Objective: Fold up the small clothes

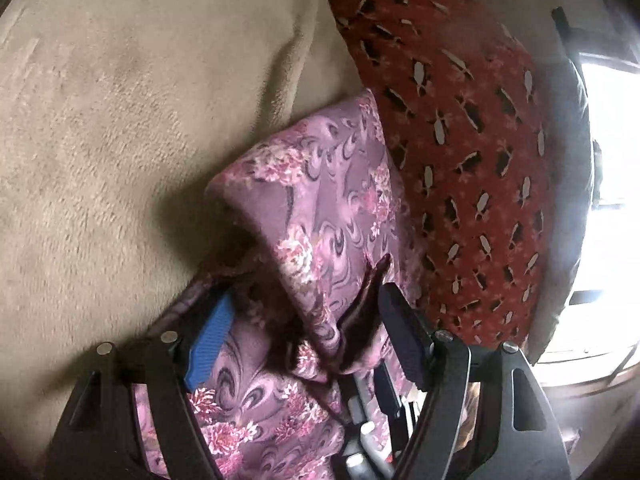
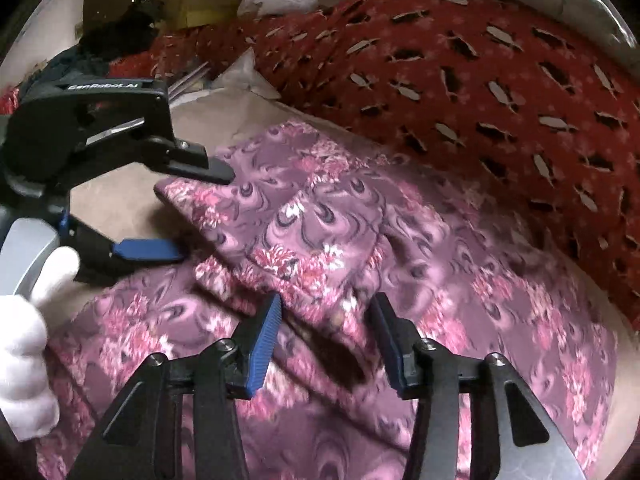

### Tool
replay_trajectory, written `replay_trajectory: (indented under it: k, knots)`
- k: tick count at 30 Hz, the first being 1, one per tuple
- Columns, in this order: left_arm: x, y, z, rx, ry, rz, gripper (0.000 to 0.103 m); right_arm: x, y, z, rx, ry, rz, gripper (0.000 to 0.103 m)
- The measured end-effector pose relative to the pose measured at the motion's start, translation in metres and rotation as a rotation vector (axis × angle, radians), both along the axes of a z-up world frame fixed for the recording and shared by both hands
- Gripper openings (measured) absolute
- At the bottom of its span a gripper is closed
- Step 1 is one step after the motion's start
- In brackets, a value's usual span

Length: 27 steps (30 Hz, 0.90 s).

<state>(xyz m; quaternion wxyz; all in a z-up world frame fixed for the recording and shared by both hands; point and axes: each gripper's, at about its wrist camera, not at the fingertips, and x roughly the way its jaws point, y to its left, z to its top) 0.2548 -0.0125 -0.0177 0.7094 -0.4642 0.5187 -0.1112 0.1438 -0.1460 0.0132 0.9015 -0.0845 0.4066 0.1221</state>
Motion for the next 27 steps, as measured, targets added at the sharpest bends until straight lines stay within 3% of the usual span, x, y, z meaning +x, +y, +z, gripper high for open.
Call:
replay_trajectory:
  k: [3, 9, 13, 19, 21, 23, 26, 27]
  knots:
    - [0.002, -0.004, 0.001, 0.019, -0.002, 0.000, 0.072, 0.003, -0.021, 0.006, 0.124, 0.006, -0.053, 0.015]
    - [-0.001, -0.002, 0.003, 0.028, 0.000, 0.004, 0.072, -0.017, -0.100, 0.013, 0.477, 0.013, -0.230, 0.012]
    - [-0.002, -0.009, 0.007, 0.066, -0.012, -0.011, 0.072, -0.057, -0.172, 0.007, 0.741, -0.033, -0.420, 0.008]
    - [-0.002, -0.017, 0.007, 0.109, -0.019, -0.034, 0.072, -0.111, -0.256, -0.031, 0.910, -0.011, -0.707, 0.009]
    - [-0.002, -0.018, 0.008, 0.116, -0.024, -0.033, 0.072, -0.132, -0.273, -0.036, 0.973, -0.022, -0.784, 0.015]
    - [-0.001, -0.020, 0.009, 0.124, -0.027, -0.034, 0.072, -0.149, -0.285, -0.032, 1.042, -0.095, -0.822, 0.022]
    - [-0.001, -0.025, 0.010, 0.144, -0.036, -0.041, 0.072, -0.151, -0.293, -0.028, 1.108, -0.156, -0.855, 0.060]
    - [-0.002, -0.026, 0.010, 0.147, -0.039, -0.043, 0.072, -0.146, -0.292, -0.028, 1.099, -0.139, -0.852, 0.060]
